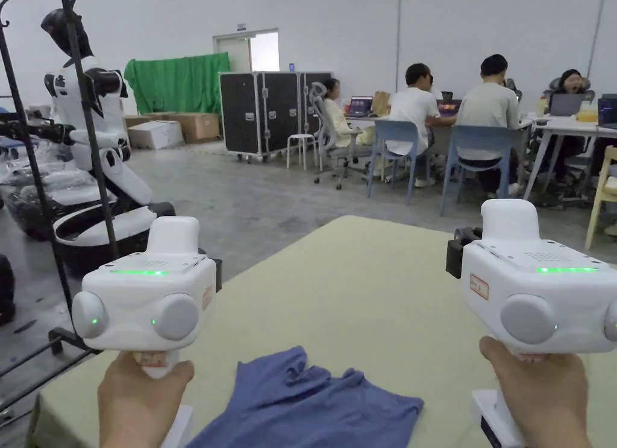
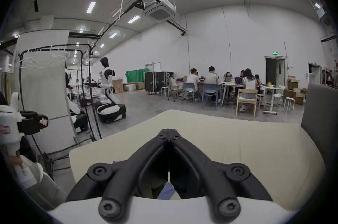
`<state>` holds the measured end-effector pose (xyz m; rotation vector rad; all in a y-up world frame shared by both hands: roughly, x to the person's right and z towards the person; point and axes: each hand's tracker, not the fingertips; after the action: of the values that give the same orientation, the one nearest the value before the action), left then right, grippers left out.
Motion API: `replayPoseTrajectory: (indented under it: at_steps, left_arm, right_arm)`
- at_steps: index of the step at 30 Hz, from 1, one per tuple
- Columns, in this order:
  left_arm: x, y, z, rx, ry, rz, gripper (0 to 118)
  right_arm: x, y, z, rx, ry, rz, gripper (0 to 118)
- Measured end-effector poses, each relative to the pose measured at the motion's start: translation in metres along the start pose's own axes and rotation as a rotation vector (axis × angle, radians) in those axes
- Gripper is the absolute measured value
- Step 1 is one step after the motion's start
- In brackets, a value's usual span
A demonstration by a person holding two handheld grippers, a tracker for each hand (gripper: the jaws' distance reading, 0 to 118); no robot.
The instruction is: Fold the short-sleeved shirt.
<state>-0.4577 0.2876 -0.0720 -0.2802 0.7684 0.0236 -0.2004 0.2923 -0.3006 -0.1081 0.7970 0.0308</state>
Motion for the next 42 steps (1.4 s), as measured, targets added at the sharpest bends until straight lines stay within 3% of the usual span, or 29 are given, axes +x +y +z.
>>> replayPoseTrajectory:
  at_steps: [4, 7, 8, 9, 10, 12, 18, 22, 24, 26, 27, 28, 29, 30, 31, 33, 40, 42]
  left_arm:
    - [0.035, -0.046, -0.045, -0.134, -0.071, -0.056, 0]
    - [0.063, -0.088, -0.085, -0.260, -0.198, -0.003, 0]
    - [0.074, -0.103, -0.095, -0.306, -0.234, 0.022, 13]
    - [0.087, -0.120, -0.110, -0.360, -0.259, 0.042, 67]
    - [0.101, -0.136, -0.128, -0.427, -0.291, 0.052, 67]
    - [0.127, -0.169, -0.153, -0.525, -0.372, 0.077, 90]
    - [0.208, -0.243, -0.218, -0.655, -0.427, -0.040, 91]
    - [0.249, -0.271, -0.231, -0.598, -0.375, -0.238, 91]
    - [0.250, -0.274, -0.230, -0.562, -0.371, -0.255, 93]
    - [0.241, -0.272, -0.232, -0.564, -0.379, -0.211, 91]
    - [0.236, -0.270, -0.234, -0.566, -0.376, -0.210, 77]
    - [0.225, -0.265, -0.234, -0.548, -0.353, -0.221, 57]
    - [0.217, -0.263, -0.237, -0.530, -0.329, -0.216, 27]
    - [0.206, -0.261, -0.243, -0.528, -0.266, -0.190, 5]
    - [0.193, -0.259, -0.251, -0.558, -0.228, -0.122, 5]
    - [0.171, -0.245, -0.254, -0.606, -0.301, 0.051, 5]
    - [0.180, -0.139, -0.170, -0.331, -0.437, -0.058, 5]
    - [0.186, -0.111, -0.145, -0.271, -0.539, -0.012, 5]
  right_arm:
    - [0.022, -0.020, -0.010, -0.061, -0.037, 0.024, 3]
    - [0.046, -0.044, -0.024, -0.122, -0.064, 0.021, 3]
    - [0.054, -0.052, -0.030, -0.143, -0.075, 0.025, 3]
    - [0.063, -0.061, -0.036, -0.171, -0.082, 0.028, 3]
    - [0.072, -0.070, -0.044, -0.203, -0.082, 0.031, 3]
    - [0.088, -0.090, -0.052, -0.259, -0.087, 0.034, 3]
    - [0.131, -0.153, -0.092, -0.396, -0.101, 0.066, 3]
    - [0.146, -0.184, -0.104, -0.431, -0.092, 0.073, 3]
    - [0.147, -0.194, -0.106, -0.449, -0.073, 0.041, 3]
    - [0.150, -0.205, -0.105, -0.457, -0.065, 0.020, 3]
    - [0.151, -0.211, -0.104, -0.465, -0.058, 0.001, 3]
    - [0.153, -0.215, -0.102, -0.473, -0.051, -0.013, 3]
    - [0.155, -0.218, -0.098, -0.478, -0.051, -0.013, 3]
    - [0.158, -0.221, -0.092, -0.479, -0.051, -0.015, 3]
    - [0.155, -0.212, -0.081, -0.480, -0.055, -0.024, 3]
    - [0.165, -0.211, -0.067, -0.477, -0.055, -0.057, 3]
    - [0.218, -0.183, 0.002, -0.369, -0.160, -0.148, 3]
    - [0.232, -0.173, 0.028, -0.330, -0.195, -0.168, 3]
